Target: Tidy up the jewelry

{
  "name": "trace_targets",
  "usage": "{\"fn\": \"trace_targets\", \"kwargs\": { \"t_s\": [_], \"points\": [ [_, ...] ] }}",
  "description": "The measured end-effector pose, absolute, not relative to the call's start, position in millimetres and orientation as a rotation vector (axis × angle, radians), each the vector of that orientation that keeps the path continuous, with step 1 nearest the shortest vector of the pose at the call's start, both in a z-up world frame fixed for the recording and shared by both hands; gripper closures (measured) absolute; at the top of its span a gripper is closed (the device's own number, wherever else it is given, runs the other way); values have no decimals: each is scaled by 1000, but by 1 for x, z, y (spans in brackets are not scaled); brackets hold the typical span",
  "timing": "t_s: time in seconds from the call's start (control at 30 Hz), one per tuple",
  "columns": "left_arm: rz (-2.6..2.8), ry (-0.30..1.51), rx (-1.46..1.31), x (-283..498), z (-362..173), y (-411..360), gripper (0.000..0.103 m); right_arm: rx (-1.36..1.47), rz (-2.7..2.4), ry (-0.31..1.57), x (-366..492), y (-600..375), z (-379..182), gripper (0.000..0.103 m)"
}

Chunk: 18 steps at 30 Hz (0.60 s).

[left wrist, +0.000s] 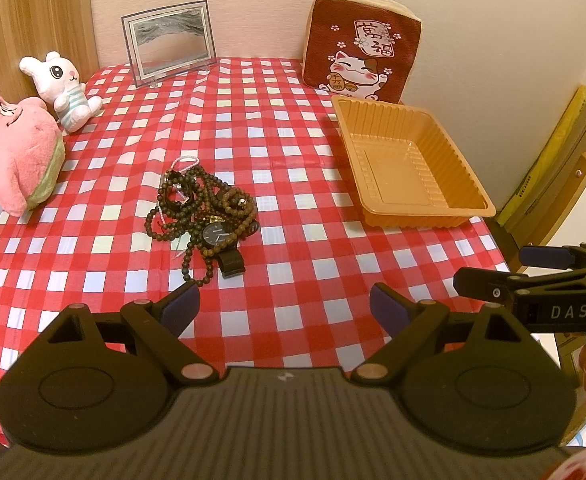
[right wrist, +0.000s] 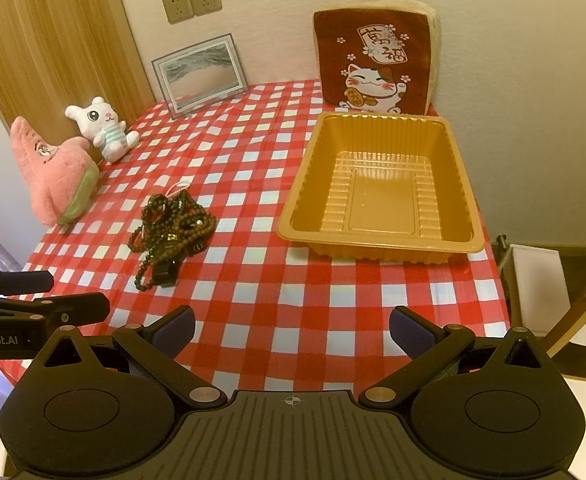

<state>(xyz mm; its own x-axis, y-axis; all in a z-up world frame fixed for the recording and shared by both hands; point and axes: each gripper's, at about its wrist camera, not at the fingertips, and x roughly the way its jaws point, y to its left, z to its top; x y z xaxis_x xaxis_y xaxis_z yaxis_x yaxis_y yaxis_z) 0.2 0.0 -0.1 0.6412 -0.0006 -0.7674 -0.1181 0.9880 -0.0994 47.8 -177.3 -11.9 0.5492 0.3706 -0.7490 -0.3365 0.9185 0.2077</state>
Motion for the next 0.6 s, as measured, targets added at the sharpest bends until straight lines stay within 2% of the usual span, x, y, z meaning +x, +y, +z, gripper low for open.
{"fn": "trace_targets", "kwargs": {
  "t_s": [0.6],
  "points": [
    [73, 873, -144, 0, 0, 0, 12, 47, 419, 895, 52, -176, -15, 0]
  ]
}}
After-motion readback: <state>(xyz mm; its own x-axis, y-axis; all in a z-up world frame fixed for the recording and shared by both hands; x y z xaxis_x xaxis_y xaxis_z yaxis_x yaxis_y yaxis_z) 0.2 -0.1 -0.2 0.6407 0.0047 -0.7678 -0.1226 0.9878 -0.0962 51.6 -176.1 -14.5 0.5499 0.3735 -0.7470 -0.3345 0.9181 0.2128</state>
